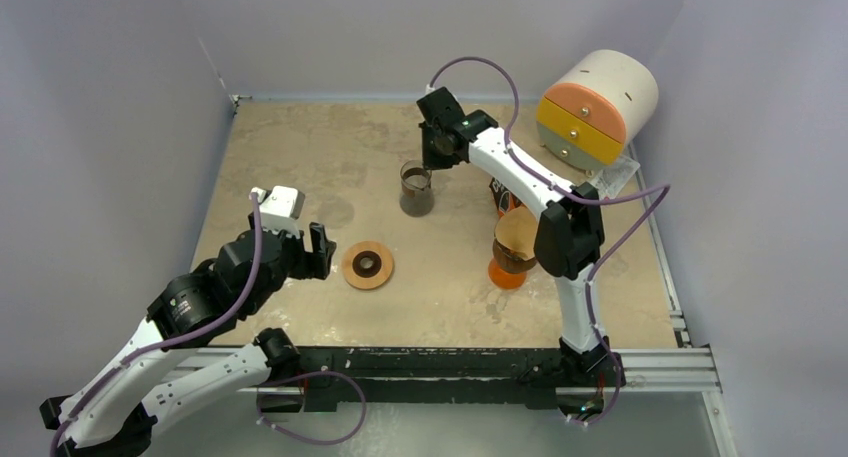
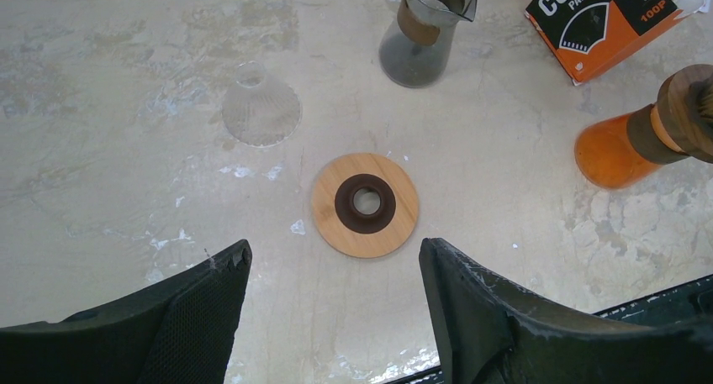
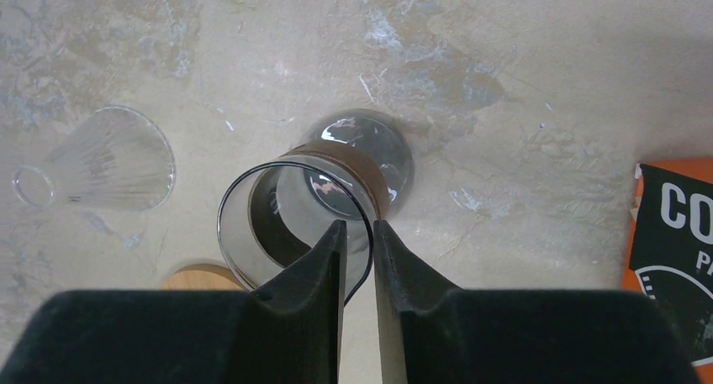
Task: Place the coffee filter in the dripper
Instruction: Pick up the coffee server from the center of the board.
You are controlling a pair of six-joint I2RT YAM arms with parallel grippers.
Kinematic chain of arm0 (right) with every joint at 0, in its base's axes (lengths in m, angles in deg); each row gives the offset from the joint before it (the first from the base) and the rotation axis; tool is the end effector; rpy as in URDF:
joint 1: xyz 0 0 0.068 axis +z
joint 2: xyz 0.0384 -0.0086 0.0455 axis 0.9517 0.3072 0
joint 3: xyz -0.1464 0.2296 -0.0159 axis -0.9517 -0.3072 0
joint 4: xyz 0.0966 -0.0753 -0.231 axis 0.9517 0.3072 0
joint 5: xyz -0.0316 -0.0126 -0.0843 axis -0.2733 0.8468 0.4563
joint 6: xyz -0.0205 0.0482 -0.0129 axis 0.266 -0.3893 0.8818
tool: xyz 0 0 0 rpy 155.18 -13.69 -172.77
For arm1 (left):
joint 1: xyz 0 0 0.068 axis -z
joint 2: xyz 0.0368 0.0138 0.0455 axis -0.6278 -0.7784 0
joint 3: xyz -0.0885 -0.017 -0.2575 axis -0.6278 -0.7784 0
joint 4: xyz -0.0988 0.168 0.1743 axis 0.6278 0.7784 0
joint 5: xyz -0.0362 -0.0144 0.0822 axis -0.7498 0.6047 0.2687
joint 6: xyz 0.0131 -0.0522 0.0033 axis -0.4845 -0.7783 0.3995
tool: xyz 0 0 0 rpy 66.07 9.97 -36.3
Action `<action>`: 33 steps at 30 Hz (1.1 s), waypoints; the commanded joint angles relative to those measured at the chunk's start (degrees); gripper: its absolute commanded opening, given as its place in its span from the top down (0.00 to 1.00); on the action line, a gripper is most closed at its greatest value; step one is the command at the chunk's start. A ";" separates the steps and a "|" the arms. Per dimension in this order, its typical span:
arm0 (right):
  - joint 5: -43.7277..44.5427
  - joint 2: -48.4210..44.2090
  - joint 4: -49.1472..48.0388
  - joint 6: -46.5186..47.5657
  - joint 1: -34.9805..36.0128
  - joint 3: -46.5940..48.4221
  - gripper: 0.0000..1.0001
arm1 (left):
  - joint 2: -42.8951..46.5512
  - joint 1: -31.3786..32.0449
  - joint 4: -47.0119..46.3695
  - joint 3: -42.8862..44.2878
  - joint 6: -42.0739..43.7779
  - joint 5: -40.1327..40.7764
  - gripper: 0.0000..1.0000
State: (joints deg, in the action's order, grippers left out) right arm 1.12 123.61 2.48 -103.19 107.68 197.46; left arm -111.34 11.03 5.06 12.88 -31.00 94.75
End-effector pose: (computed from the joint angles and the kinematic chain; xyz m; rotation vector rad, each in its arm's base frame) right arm 0.3926 0.2741 0.2966 -0.0679 2.3865 0.3606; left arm 0.0727 -0.0596 0.3651 0.1345 2.0172 -0.2987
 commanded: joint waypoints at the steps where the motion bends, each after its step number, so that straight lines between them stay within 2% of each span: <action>1: -2.16 1.16 1.72 1.14 -0.23 2.75 0.80 | -0.12 -0.16 -1.88 -0.32 0.86 0.89 0.28; 9: -2.79 2.08 2.71 1.49 -0.11 2.55 0.80 | -0.09 -0.16 -1.77 -0.32 0.76 0.79 0.28; 11: -2.26 1.74 2.47 1.52 -0.14 2.28 0.86 | -0.07 -0.16 -1.75 -0.32 0.76 0.77 0.27; 13: -2.08 1.37 2.38 1.62 -0.07 2.18 0.98 | -0.04 -0.16 -1.77 -0.32 0.76 0.80 0.27; 14: -1.70 1.13 2.37 1.74 -0.13 2.25 1.00 | -0.05 -0.16 -1.77 -0.29 0.76 0.79 0.27; 21: -0.64 -1.78 2.92 3.31 0.01 1.62 1.00 | -0.12 -0.16 -1.77 -0.31 0.78 0.93 0.27; 33: 3.37 -15.03 5.01 5.75 4.57 -7.21 1.00 | -1.21 -0.25 -1.68 -0.24 0.58 1.22 0.27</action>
State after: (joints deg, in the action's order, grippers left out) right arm 2.08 115.54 6.74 -99.08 109.78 192.54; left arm -111.82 11.00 5.06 12.88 -31.00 94.75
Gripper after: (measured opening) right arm 0.021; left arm 0.724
